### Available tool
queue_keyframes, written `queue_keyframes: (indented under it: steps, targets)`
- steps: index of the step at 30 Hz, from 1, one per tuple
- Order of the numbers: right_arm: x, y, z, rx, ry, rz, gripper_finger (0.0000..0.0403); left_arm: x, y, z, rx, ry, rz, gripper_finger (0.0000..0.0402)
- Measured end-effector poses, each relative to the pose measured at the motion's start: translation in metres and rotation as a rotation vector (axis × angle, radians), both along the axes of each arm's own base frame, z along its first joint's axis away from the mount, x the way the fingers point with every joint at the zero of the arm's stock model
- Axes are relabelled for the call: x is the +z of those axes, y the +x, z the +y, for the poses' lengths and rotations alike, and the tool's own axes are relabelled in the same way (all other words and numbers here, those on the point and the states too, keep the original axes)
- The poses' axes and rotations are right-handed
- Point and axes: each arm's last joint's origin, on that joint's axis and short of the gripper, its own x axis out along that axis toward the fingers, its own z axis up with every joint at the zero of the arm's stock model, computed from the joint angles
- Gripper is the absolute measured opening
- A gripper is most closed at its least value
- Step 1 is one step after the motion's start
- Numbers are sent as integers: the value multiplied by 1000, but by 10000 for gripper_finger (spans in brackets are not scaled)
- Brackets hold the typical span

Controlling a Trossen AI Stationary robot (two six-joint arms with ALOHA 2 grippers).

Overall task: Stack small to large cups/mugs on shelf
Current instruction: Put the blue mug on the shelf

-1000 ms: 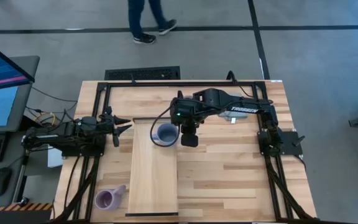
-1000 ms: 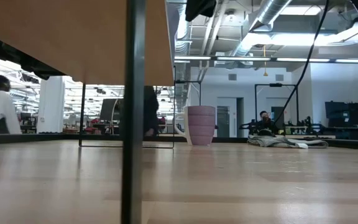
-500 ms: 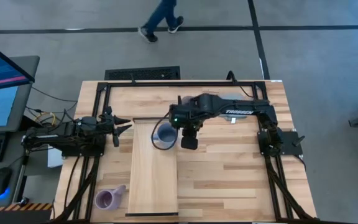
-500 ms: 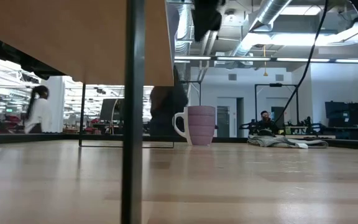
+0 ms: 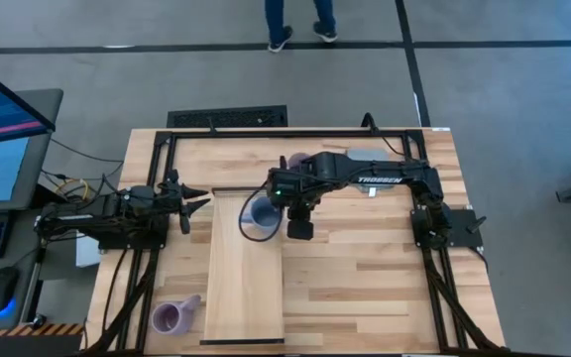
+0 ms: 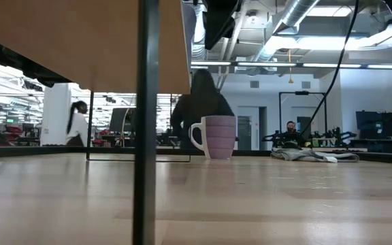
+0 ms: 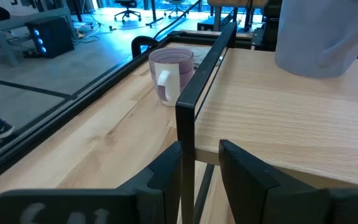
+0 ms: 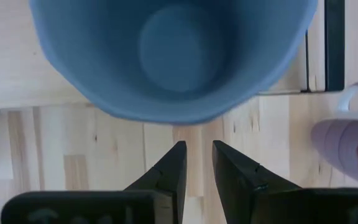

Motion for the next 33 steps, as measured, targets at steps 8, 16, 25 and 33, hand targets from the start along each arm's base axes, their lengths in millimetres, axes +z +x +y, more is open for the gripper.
queue_keyframes:
  steps: [8, 16, 25, 33]
  targets:
    - [1, 2, 0, 2, 0, -22, 100, 0, 0, 0, 0, 0, 0, 98]
    - [2, 6, 0, 24, -5, -65, 100, 0, 0, 0, 0, 1, 0, 98]
    - [4, 9, 1, 56, 11, -104, 100, 0, 0, 0, 0, 1, -1, 98]
    - [6, 12, 0, 83, 2, -146, 100, 0, 0, 0, 0, 2, -1, 98]
